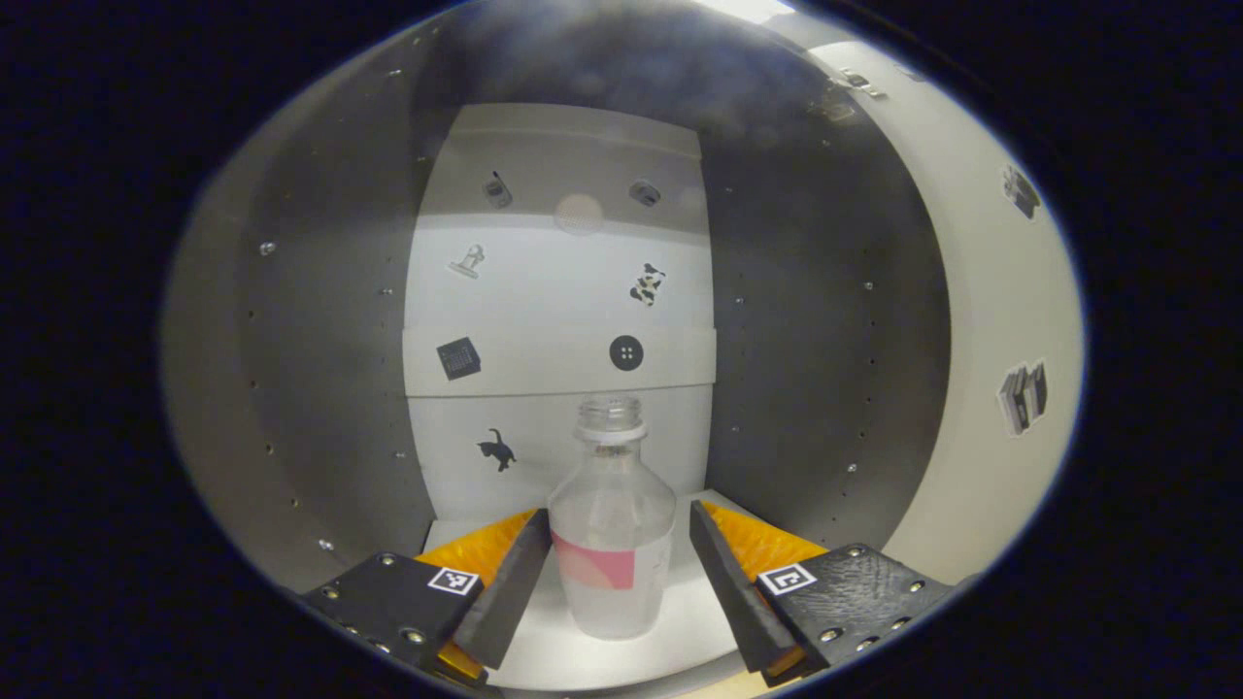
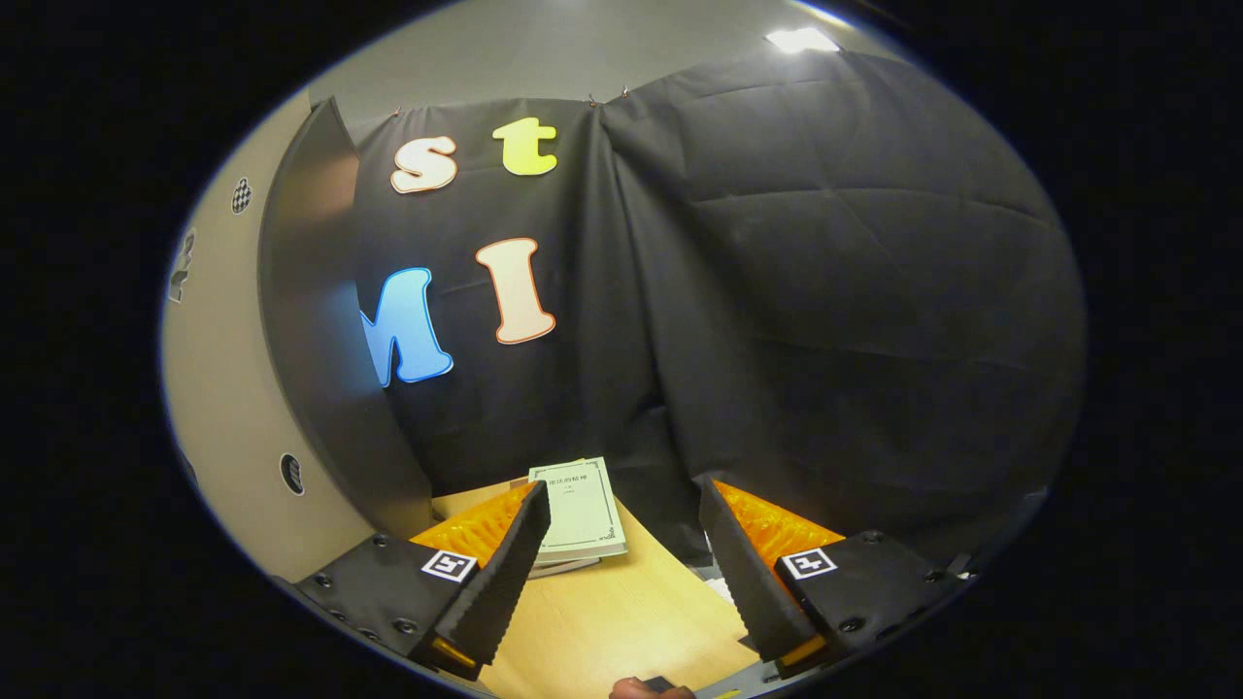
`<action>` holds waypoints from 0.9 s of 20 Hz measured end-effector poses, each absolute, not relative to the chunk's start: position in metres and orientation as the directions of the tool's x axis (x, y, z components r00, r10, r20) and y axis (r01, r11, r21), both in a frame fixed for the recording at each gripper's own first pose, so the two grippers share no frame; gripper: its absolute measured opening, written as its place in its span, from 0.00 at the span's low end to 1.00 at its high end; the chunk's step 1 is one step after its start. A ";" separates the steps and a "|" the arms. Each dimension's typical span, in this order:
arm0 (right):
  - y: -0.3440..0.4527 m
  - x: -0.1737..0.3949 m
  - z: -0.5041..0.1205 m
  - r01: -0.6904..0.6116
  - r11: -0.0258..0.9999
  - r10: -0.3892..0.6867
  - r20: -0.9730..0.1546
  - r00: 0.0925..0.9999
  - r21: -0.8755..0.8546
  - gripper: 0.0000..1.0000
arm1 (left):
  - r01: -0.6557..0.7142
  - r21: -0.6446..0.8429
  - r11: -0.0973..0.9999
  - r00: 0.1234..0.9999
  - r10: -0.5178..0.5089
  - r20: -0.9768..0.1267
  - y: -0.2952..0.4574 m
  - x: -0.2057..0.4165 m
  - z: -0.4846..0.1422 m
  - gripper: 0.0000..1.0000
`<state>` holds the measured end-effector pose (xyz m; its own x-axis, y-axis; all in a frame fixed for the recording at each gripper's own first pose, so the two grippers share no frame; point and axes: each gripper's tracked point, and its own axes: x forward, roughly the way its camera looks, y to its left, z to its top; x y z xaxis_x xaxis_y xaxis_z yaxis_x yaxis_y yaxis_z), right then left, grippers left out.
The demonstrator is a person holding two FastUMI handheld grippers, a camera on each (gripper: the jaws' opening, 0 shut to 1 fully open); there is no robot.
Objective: Open the cabinet door with the right hand, grasp the bottle in the cabinet with the left hand and place it on the coaster, then close the cabinet door with the right hand.
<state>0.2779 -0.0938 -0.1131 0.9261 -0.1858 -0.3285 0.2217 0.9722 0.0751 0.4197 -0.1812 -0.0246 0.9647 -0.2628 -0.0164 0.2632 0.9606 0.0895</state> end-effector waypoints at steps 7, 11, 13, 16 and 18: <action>-0.100 0.287 -0.108 0.257 0.964 -0.223 -0.309 0.925 0.074 0.98 | 0.271 0.085 0.959 0.963 -0.270 -0.022 -0.185 0.433 -0.033 0.72; -0.096 0.284 -0.111 0.260 0.964 -0.227 -0.311 0.923 0.066 0.98 | 0.291 0.059 0.955 0.957 -0.291 -0.010 -0.185 0.425 -0.028 0.72; -0.094 0.283 -0.112 0.256 0.965 -0.224 -0.312 0.923 0.064 0.98 | 0.290 0.070 0.954 0.957 -0.290 -0.007 -0.183 0.421 -0.026 0.70; -0.089 0.281 -0.112 0.243 0.968 -0.214 -0.309 0.927 0.060 0.98 | 0.304 0.083 0.949 0.952 -0.306 0.021 -0.183 0.407 -0.015 0.68; -0.089 0.279 -0.112 0.247 0.967 -0.219 -0.304 0.927 0.055 0.98 | 0.307 0.101 0.946 0.950 -0.312 0.033 -0.179 0.397 -0.009 0.68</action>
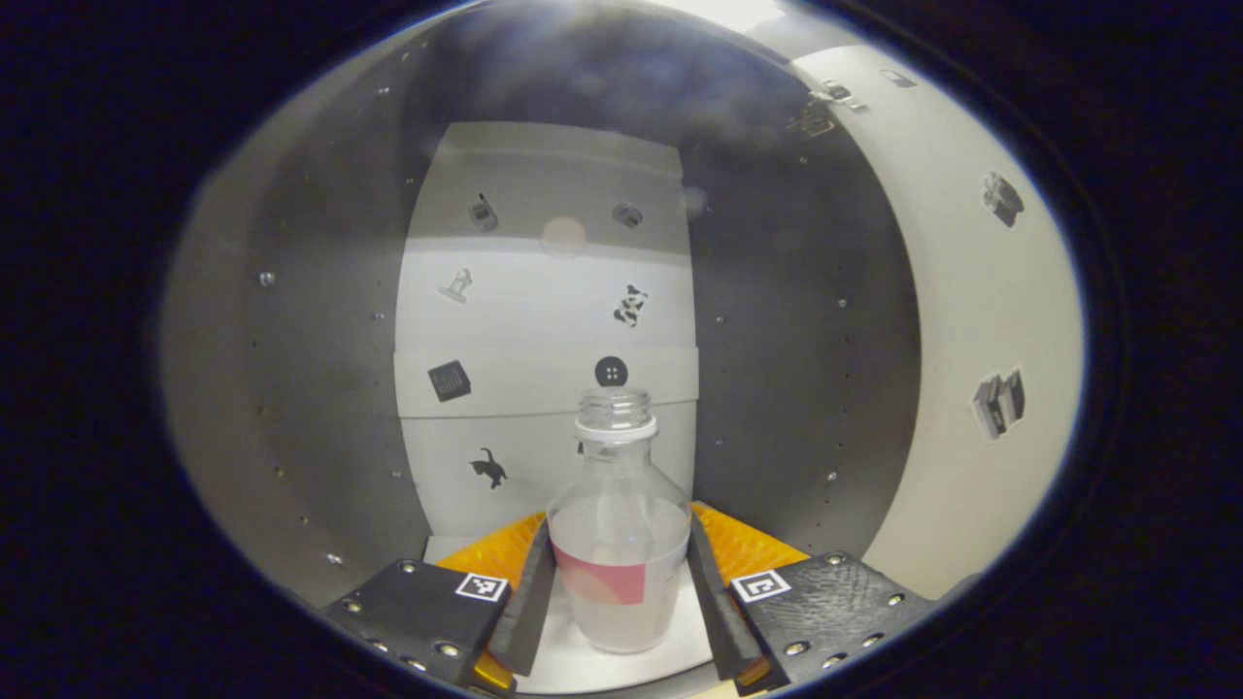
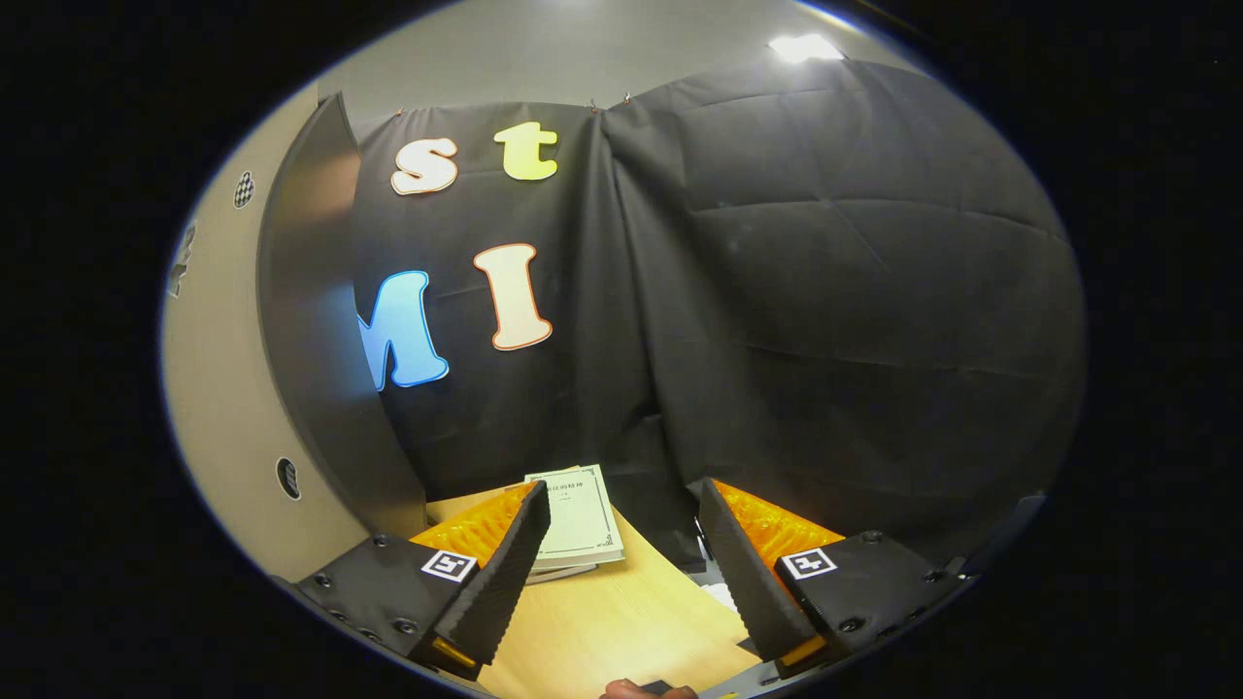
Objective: Open the cabinet door with the right hand, grasp the bottle in the cabinet with the left hand and place it on the coaster, then close the cabinet door with the right hand.
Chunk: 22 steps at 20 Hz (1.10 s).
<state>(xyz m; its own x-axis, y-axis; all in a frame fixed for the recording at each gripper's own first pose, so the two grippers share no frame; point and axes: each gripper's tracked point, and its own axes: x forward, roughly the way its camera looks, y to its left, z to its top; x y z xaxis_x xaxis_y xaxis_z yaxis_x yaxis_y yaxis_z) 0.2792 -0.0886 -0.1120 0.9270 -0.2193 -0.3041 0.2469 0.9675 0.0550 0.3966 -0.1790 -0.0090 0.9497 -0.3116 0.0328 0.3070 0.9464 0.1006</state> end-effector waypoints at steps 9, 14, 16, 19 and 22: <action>-0.050 0.261 -0.104 0.188 0.980 -0.161 -0.288 0.944 0.070 0.98 | 0.305 0.091 0.948 0.947 -0.312 0.079 -0.141 0.321 0.002 0.67; -0.035 0.242 -0.101 0.162 0.985 -0.137 -0.287 0.948 0.066 0.98 | 0.280 0.071 0.957 0.953 -0.286 0.096 -0.099 0.268 0.004 0.67; -0.037 0.230 -0.095 0.151 0.988 -0.144 -0.283 0.948 0.005 0.98 | 0.266 0.077 0.961 0.957 -0.273 0.098 -0.081 0.244 0.000 0.67; -0.037 0.214 -0.077 0.151 0.987 -0.159 -0.251 0.955 -0.050 0.92 | 0.246 0.075 0.966 0.962 -0.253 0.099 -0.053 0.212 -0.007 0.67; -0.031 0.199 -0.072 0.147 0.989 -0.150 -0.244 0.958 -0.029 0.93 | 0.225 0.069 0.972 0.969 -0.230 0.090 -0.026 0.184 -0.019 0.67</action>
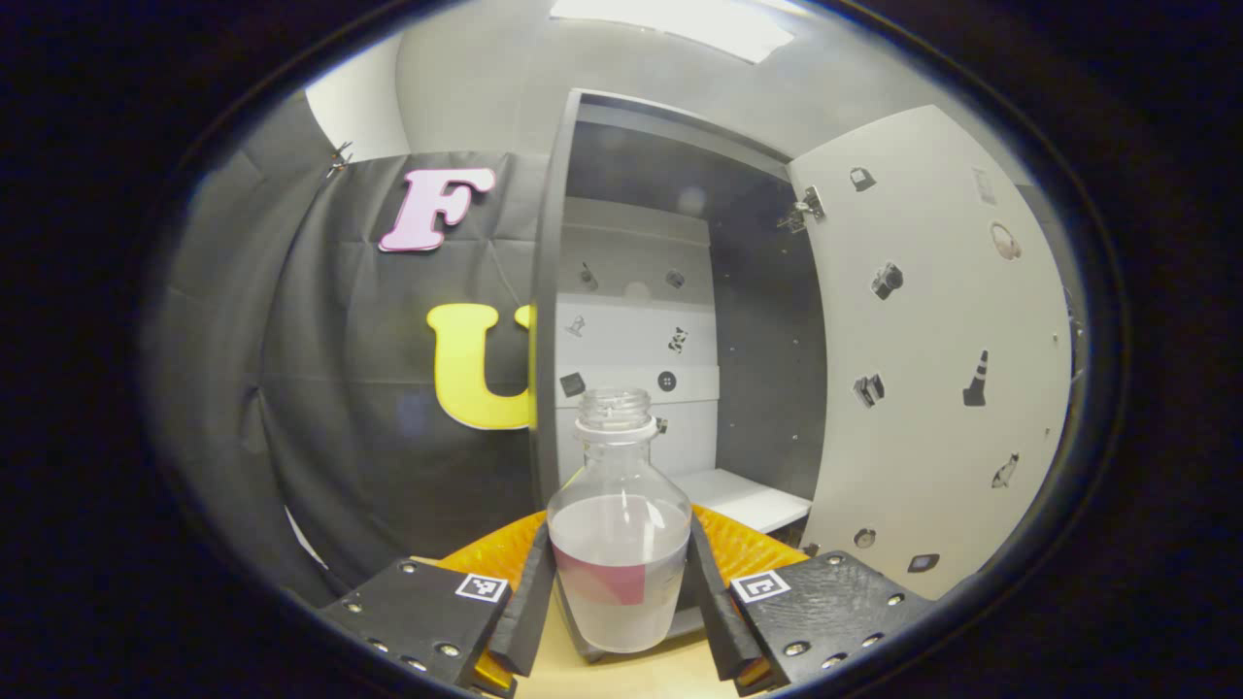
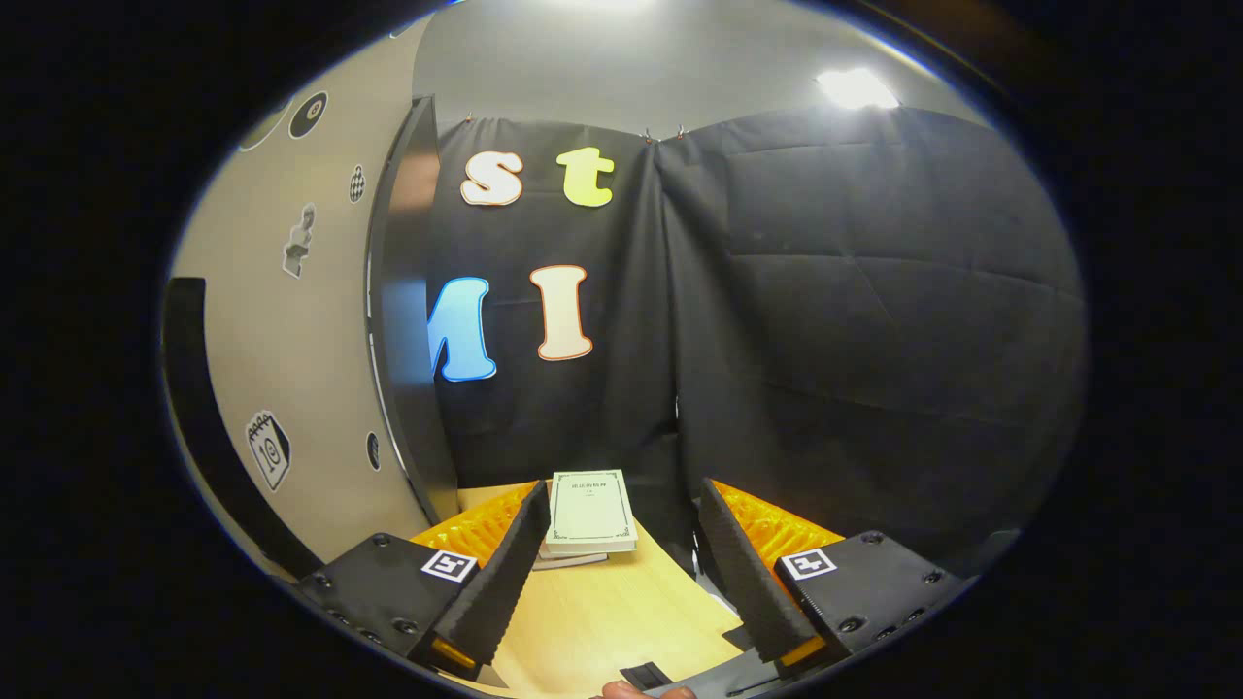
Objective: Open the cabinet door with the right hand, grasp the bottle in the cabinet with the left hand and place it on the coaster, then close the cabinet door with the right hand.
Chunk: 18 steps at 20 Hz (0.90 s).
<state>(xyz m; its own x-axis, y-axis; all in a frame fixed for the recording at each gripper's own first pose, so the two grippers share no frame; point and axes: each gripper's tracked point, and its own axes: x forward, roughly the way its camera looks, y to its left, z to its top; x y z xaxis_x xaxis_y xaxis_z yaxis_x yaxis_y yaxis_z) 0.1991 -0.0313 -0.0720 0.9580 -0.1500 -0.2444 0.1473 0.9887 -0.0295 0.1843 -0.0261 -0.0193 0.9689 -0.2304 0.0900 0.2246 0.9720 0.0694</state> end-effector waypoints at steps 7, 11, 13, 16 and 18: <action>-0.044 0.201 -0.047 0.145 0.989 -0.146 -0.184 0.972 -0.022 0.93 | 0.102 0.024 0.994 0.990 -0.104 0.098 0.023 0.130 -0.064 0.67; -0.050 0.227 -0.055 0.093 0.996 -0.092 -0.197 0.976 -0.005 0.98 | -0.043 0.079 0.996 0.998 0.039 0.045 0.037 0.105 -0.118 0.67; -0.056 0.237 -0.058 0.071 0.997 -0.071 -0.204 0.976 -0.007 0.98 | -0.097 0.064 0.993 0.995 0.096 0.023 0.034 0.097 -0.146 0.67; -0.066 0.247 -0.070 0.058 0.998 -0.059 -0.226 0.972 -0.011 0.93 | -0.187 0.052 0.981 0.982 0.188 -0.021 0.034 0.089 -0.194 0.68; -0.071 0.252 -0.081 0.055 0.998 -0.054 -0.255 0.965 -0.004 0.98 | -0.227 0.043 0.973 0.974 0.227 0.000 0.032 0.083 -0.215 0.68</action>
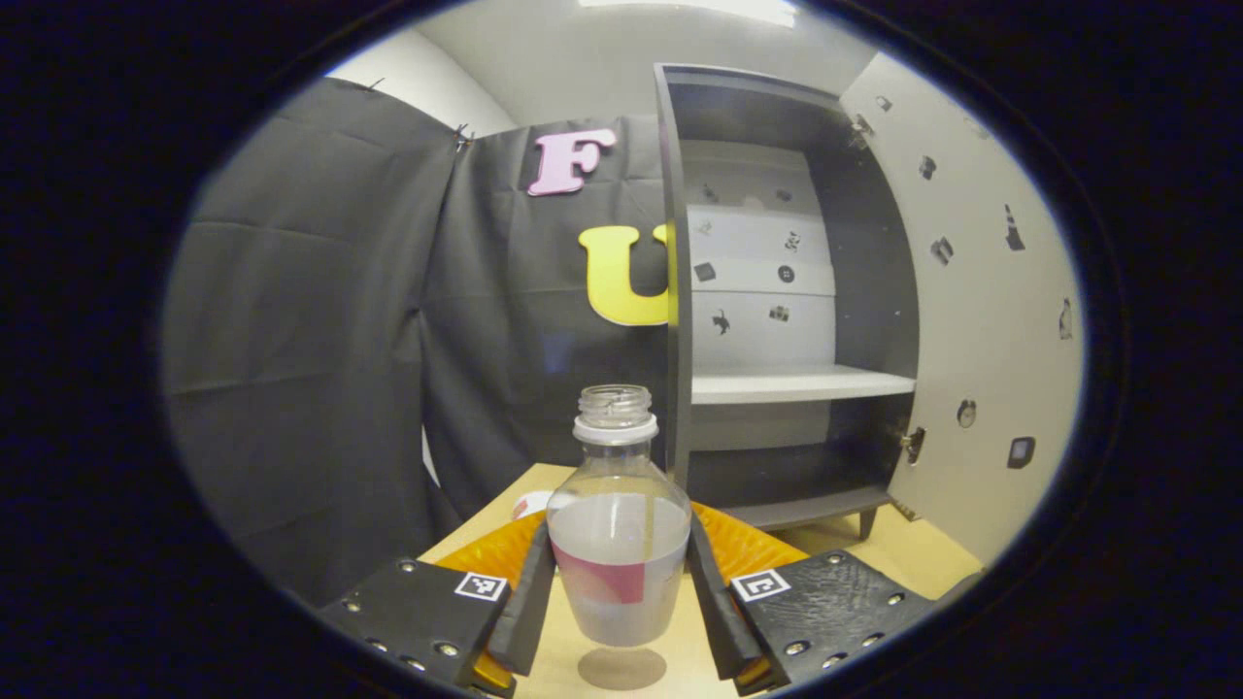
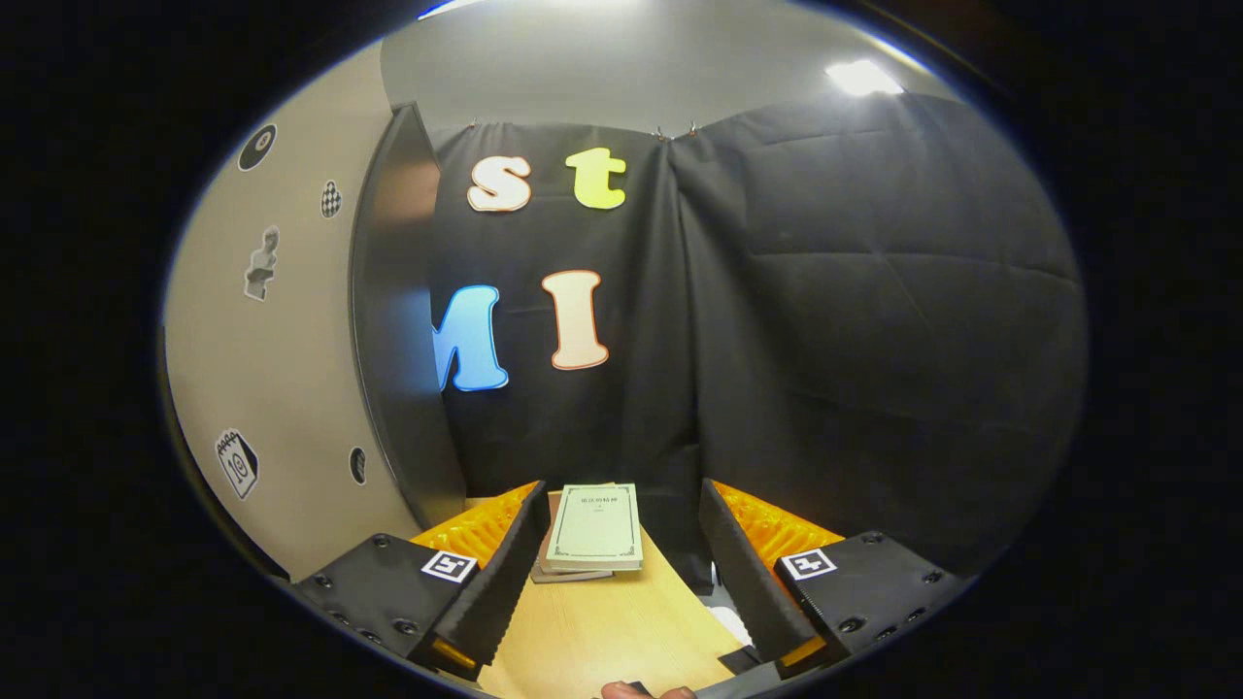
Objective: Open the cabinet door with the right hand, grasp the bottle in the cabinet with the left hand and place it on the coaster, then close the cabinet door with the right hand.
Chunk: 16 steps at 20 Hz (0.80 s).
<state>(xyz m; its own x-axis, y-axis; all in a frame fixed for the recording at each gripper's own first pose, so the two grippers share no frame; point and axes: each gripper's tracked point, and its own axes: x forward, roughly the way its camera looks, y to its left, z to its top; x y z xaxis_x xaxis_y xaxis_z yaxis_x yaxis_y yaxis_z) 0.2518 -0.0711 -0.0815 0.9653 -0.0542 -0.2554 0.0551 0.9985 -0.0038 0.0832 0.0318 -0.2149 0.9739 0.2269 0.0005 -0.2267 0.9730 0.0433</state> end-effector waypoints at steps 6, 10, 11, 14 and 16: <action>-0.088 0.244 -0.095 0.107 0.994 -0.103 -0.284 0.953 0.000 0.98 | -0.262 0.062 0.963 0.964 0.264 -0.018 0.031 0.089 -0.291 0.67; -0.098 0.233 -0.103 0.158 0.987 -0.161 -0.313 0.936 -0.035 0.98 | -0.274 0.092 0.957 0.960 0.278 -0.039 0.036 0.098 -0.337 0.69; -0.100 0.232 -0.104 0.172 0.985 -0.174 -0.324 0.930 -0.035 0.98 | -0.266 0.096 0.959 0.960 0.273 -0.058 0.034 0.101 -0.349 0.67; -0.101 0.232 -0.102 0.215 0.977 -0.202 -0.339 0.919 0.001 0.98 | -0.239 0.110 0.965 0.969 0.245 -0.045 0.025 0.105 -0.361 0.69; -0.098 0.233 -0.103 0.232 0.973 -0.210 -0.352 0.912 0.019 0.98 | -0.208 0.124 0.970 0.976 0.214 -0.034 0.018 0.107 -0.366 0.69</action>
<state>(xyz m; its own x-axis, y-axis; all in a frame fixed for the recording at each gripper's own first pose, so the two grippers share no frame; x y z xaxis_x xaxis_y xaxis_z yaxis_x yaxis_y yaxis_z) 0.2329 -0.0980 -0.1028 0.9121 -0.2102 -0.3521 0.2316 0.9726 0.0194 0.1072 0.0180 -0.3657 0.9763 0.2138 -0.0340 -0.2081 0.9702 0.1241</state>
